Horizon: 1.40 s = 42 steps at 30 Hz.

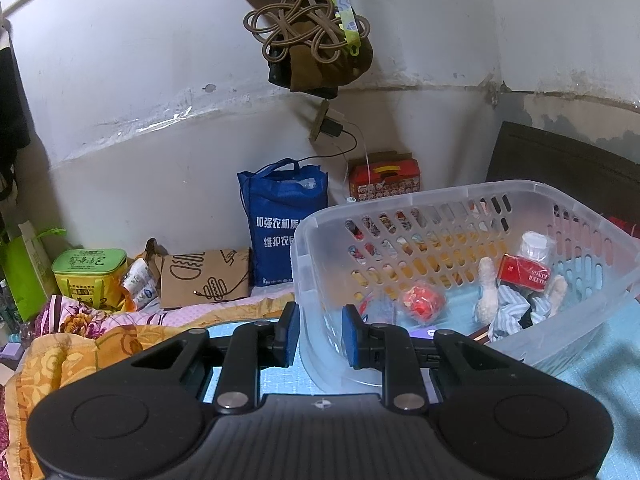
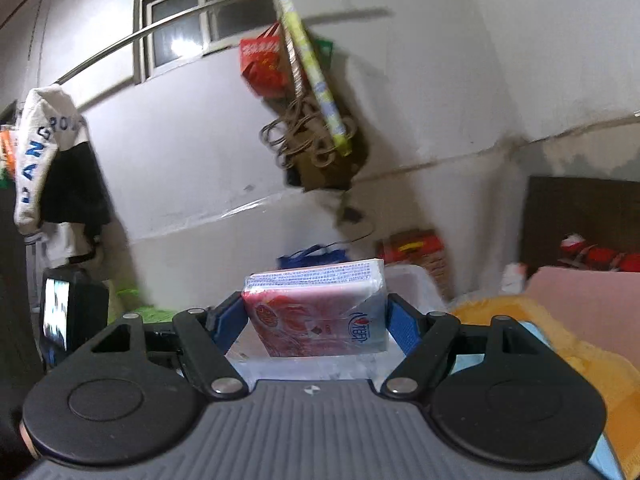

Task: Organize objects
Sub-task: 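Carry the tissue pack over the basket and open the right tool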

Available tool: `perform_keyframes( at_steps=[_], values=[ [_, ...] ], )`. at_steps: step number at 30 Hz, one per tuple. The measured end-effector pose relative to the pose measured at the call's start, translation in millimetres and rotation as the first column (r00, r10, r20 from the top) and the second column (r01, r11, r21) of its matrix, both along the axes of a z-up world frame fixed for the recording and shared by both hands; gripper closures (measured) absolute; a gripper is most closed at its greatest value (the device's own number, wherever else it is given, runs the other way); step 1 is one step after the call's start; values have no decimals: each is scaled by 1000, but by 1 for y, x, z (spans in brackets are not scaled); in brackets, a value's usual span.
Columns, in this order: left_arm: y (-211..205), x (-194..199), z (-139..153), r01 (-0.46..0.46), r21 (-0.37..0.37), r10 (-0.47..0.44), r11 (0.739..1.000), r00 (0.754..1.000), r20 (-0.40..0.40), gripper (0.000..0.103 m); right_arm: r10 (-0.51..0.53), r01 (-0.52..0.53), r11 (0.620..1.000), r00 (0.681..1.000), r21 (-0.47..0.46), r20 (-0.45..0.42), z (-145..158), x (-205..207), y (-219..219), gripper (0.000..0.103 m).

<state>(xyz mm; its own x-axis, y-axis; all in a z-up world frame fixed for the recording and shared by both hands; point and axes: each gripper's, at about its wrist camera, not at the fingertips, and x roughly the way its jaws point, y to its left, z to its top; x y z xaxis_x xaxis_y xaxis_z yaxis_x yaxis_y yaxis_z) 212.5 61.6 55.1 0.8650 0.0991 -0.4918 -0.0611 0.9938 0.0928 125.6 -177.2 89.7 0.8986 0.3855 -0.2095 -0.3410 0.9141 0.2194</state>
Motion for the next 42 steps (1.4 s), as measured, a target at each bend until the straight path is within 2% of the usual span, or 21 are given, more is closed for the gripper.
perform_keyframes(
  at_steps=[2,5,6,8,11,15,19,20,22,23,27,30,33,39,42],
  values=[
    [0,0,0,0,-3,0,1000,1000,-1,76,65,-66,998,997,-3,-46,13,26,8,26],
    [0,0,0,-1,-5,1,1000,1000,-2,76,43,-48,991,998,-126,-41,25,54,32,26],
    [0,0,1,0,-2,0,1000,1000,-1,76,44,-51,986,998,-157,-51,25,64,40,26],
    [2,0,1,2,-2,-2,1000,1000,0,76,60,-76,983,993,-168,-99,19,84,49,26],
    [5,0,1,5,-9,-5,1000,1000,0,76,69,-92,976,990,-196,-119,7,105,62,26],
    [6,0,0,9,-12,-9,1000,1000,1,76,129,-155,974,979,-166,-155,-6,118,70,25],
    [4,-1,-1,9,-6,-9,1000,1000,2,76,152,-171,978,976,-119,-157,-12,125,72,25],
    [4,0,-1,8,-3,-8,1000,1000,1,76,148,-167,978,977,-126,-152,-11,123,73,25],
    [3,0,-1,8,-6,-8,1000,1000,1,76,105,-124,980,987,-155,-122,-13,123,75,14],
    [3,0,-1,9,-11,-9,1000,1000,1,76,76,-93,983,991,-161,-106,-13,123,76,0],
    [3,-1,-1,14,-15,-14,1000,1000,1,76,60,-65,994,996,-89,-65,-11,106,55,0],
    [3,0,-1,15,-17,-15,1000,1000,-1,76,26,-28,997,999,-68,-22,-10,87,42,0],
    [3,-1,-1,17,-14,-17,1000,1000,-1,75,33,-34,999,999,-36,-22,-16,65,28,0],
    [3,-1,-1,18,-7,-18,1000,1000,0,75,30,-29,999,999,-36,18,-45,4,12,0],
    [1,0,0,13,-1,-13,1000,1000,-4,75,26,-27,999,999,-21,-46,-72,1,19,0]
  ],
)
